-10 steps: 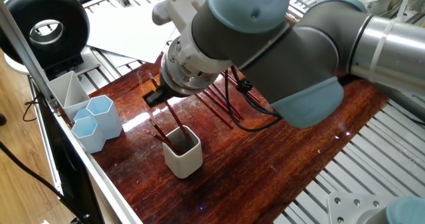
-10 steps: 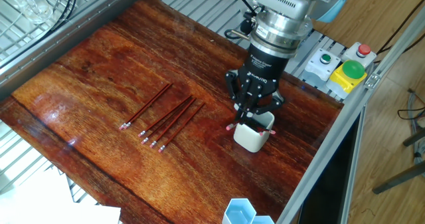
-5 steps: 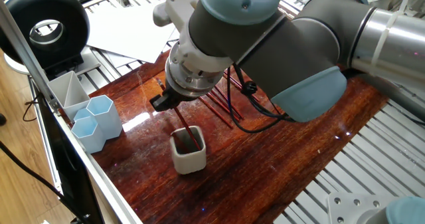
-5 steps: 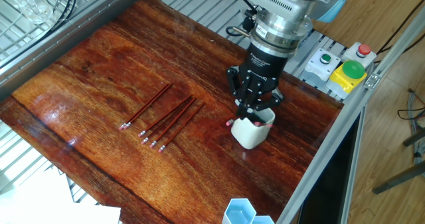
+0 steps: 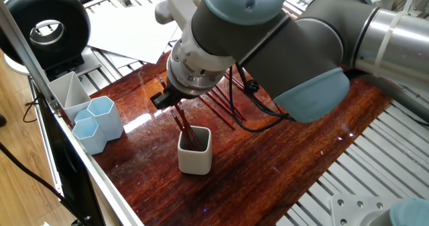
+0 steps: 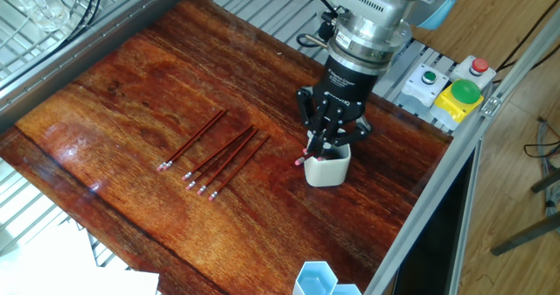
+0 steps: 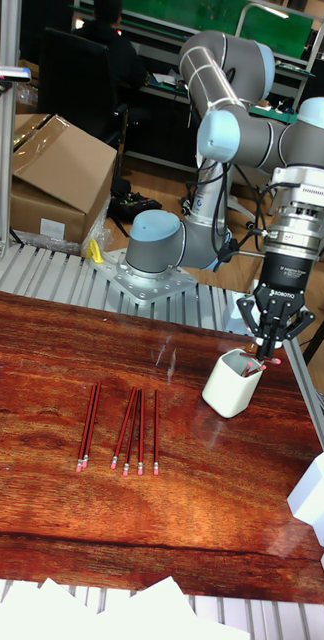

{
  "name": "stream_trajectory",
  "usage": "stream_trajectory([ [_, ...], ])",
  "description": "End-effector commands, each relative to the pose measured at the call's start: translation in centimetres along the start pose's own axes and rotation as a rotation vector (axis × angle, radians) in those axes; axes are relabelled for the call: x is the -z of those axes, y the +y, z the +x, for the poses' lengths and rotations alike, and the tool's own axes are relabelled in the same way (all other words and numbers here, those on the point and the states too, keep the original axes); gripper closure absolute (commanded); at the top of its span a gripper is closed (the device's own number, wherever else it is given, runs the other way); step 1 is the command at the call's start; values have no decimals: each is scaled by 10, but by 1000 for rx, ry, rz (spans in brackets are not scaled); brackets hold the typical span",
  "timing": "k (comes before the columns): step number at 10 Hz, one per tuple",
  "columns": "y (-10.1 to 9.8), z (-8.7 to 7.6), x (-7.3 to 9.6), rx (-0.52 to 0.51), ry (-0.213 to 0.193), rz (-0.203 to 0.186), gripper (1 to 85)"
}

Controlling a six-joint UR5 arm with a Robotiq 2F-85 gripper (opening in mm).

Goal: Put the pen into the pen holder

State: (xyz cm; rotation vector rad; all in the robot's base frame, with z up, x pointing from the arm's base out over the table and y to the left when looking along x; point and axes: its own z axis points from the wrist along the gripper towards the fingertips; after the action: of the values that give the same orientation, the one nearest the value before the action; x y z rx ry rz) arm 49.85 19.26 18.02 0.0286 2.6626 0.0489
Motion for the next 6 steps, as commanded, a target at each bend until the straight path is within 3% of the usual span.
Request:
stream_trajectory([
  [1, -5, -20, 8, 21, -52, -10, 847],
  [2, 4, -31, 10, 13, -96, -44, 847],
  [3, 9, -30, 9, -5, -110, -55, 847],
  [6, 13, -18, -8, 8, -148, -25, 847],
])
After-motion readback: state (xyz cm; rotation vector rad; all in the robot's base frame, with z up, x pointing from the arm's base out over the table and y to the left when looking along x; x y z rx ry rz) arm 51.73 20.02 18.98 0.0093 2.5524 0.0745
